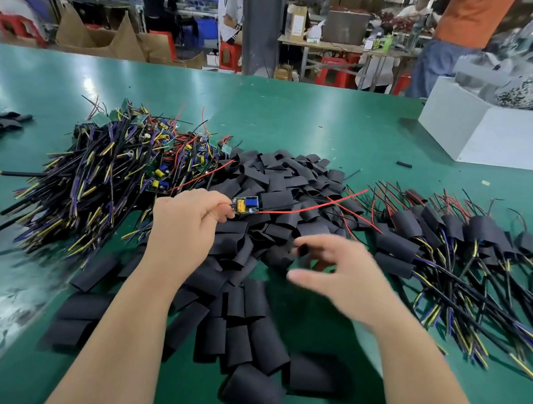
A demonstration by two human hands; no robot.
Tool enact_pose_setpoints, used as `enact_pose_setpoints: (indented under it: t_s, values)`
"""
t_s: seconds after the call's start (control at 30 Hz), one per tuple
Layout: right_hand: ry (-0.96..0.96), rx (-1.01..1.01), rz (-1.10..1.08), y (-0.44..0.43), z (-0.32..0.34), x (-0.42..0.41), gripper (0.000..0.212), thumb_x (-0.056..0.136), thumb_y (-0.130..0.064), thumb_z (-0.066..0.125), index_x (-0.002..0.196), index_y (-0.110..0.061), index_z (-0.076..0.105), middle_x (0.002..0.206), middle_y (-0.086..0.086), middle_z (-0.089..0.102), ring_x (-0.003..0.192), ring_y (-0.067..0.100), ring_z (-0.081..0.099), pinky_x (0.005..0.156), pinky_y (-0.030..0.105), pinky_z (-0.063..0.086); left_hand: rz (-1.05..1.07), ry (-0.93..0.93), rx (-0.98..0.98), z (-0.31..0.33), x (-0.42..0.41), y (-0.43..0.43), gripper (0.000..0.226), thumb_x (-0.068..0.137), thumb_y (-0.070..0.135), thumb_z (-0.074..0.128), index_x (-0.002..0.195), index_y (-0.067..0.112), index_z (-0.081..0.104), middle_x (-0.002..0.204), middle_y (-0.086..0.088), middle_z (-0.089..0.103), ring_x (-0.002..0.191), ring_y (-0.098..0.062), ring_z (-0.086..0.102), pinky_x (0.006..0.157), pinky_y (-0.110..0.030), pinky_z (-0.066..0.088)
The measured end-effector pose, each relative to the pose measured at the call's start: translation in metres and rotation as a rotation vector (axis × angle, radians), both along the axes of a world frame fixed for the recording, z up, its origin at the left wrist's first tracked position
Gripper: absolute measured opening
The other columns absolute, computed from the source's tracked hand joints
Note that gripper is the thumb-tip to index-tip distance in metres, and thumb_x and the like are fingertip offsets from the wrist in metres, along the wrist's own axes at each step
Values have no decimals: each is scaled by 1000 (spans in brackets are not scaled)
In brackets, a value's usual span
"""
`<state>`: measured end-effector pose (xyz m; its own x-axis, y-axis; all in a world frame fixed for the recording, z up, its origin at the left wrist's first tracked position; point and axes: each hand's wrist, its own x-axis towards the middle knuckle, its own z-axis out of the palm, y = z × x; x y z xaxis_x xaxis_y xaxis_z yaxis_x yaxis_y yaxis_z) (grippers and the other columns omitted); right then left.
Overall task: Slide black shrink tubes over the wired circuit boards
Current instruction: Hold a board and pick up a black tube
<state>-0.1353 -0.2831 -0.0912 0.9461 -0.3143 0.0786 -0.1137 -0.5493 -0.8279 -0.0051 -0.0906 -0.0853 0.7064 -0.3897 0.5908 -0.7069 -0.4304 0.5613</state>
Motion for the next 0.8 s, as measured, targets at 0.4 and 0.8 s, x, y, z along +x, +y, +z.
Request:
enact_pose_setpoints:
  t_s: [0.4, 0.8]
  values:
    - [-707, 1516, -200, -26, 21, -2, 27, 78, -29, 64, 62, -10, 76, 82, 5, 73, 80, 8, 70, 62, 16, 52, -204, 118, 36, 0, -6, -4, 17, 92, 4, 58, 86, 11, 73, 77, 7, 70, 75, -5, 65, 75, -18, 49]
    - [-688, 1562, 114, -21, 25, -7, 49, 54, -30, 91, 93, -7, 73, 100, 4, 70, 76, 7, 65, 63, 16, 50, -213, 207, 53, 1, -7, -3, 22, 94, 4, 55, 82, 15, 70, 76, 6, 69, 74, -8, 64, 81, -36, 51]
